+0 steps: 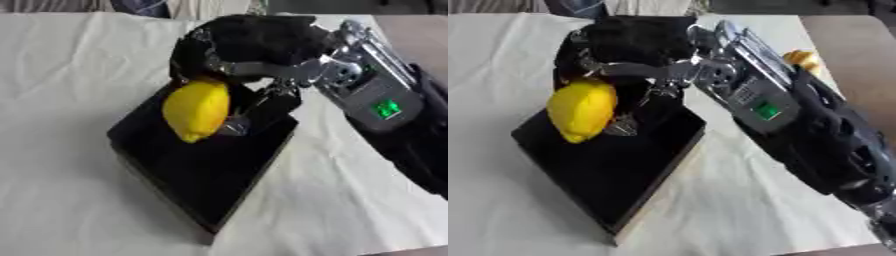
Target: Pick up objects on the table and place them in the box.
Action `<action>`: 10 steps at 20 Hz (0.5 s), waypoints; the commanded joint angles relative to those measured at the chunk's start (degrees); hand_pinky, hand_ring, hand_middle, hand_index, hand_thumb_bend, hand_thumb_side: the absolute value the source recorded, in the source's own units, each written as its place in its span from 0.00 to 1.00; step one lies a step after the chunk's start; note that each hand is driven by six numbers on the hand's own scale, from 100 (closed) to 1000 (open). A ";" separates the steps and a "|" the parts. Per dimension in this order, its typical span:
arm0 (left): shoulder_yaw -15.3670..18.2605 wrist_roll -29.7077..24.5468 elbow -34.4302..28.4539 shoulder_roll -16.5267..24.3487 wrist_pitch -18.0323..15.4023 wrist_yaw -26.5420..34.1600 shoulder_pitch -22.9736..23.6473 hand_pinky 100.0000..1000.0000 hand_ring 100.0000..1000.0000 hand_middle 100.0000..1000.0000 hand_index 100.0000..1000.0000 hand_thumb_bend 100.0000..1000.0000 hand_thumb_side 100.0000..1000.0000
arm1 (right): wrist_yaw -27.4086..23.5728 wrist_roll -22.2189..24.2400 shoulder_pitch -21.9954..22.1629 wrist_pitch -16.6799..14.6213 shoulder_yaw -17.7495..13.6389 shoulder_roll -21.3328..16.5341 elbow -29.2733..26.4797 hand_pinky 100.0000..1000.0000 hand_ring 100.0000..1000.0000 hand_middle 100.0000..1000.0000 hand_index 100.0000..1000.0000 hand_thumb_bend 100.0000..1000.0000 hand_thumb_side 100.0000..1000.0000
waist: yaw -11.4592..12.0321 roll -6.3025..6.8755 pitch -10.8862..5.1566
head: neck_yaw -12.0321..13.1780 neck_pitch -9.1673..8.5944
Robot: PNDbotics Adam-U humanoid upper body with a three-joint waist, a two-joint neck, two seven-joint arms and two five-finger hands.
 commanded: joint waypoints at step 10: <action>0.44 -0.65 -0.90 0.10 0.17 0.34 0.17 0.81 0.75 0.73 0.86 0.34 0.46 | 5.81 1.91 1.72 -6.07 1.67 1.93 4.73 0.88 1.00 0.84 0.91 0.34 0.39 | 0.08 0.14 -0.68 | 0.22 0.08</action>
